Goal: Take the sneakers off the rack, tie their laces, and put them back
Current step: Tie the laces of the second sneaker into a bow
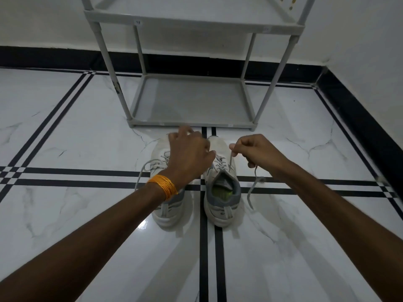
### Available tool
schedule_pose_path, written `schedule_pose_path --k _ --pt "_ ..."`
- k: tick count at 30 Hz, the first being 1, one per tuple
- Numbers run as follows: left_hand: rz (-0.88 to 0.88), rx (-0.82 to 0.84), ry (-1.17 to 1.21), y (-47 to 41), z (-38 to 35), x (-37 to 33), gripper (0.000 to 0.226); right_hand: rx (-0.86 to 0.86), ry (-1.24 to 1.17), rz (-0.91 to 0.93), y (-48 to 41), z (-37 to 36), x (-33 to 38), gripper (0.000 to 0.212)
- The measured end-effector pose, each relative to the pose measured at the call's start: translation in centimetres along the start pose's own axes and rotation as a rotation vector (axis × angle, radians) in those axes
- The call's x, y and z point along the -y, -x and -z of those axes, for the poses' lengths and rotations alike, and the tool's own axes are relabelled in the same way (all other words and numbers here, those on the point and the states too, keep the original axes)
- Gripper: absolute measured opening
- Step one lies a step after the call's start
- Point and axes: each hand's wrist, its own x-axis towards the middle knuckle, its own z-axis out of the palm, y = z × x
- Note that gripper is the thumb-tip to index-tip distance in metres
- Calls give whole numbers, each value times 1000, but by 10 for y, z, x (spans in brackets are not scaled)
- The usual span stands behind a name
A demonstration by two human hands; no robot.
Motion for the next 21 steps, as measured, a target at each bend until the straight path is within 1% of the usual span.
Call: schedule_pose_path --k 1,2,3,4,5,6,8,10,12,13,14,15,16,17,18,19,21 --pt "-84 -18 27 -2 2 -1 33 -16 4 13 0 2 4 31" --pt "-164 -9 117 -5 4 -2 37 -31 5 25 -2 4 9 30" --pt "-207 51 255 -6 7 -4 42 -43 -5 40 -3 6 13 29" --pt "-222 149 393 -8 9 -7 46 -55 -14 60 -4 7 17 29" --pt "-236 215 473 -9 9 -9 47 -68 -14 83 -6 9 22 29" --pt "-284 234 473 -9 9 -12 47 -78 -7 107 -8 10 26 29" --pt "-438 211 340 -10 5 -16 37 -82 21 142 -12 11 34 28" --pt "-588 144 131 -14 1 -15 30 -74 66 165 -15 12 37 26" --pt "-677 67 -106 -20 0 -13 29 -44 100 177 -19 18 37 25" --pt "-683 56 -220 -22 2 -12 30 -14 108 175 -20 21 35 22" --pt "-666 67 -308 -25 4 -12 31 12 120 172 -20 24 33 18" --pt "-632 75 -345 -28 5 -11 32 24 137 175 -20 26 31 14" --pt "-578 86 -335 -30 7 -11 31 19 159 189 -20 28 28 12" --pt "-502 102 -246 -32 9 -11 31 4 186 210 -20 29 26 12" --pt "-404 147 -82 -33 9 -11 34 -12 221 227 -20 30 23 14" --pt "-296 222 132 -34 8 -13 38 -24 261 227 -20 30 20 16" --pt "-69 359 547 -34 11 -17 39 7 424 180 -21 30 10 18"
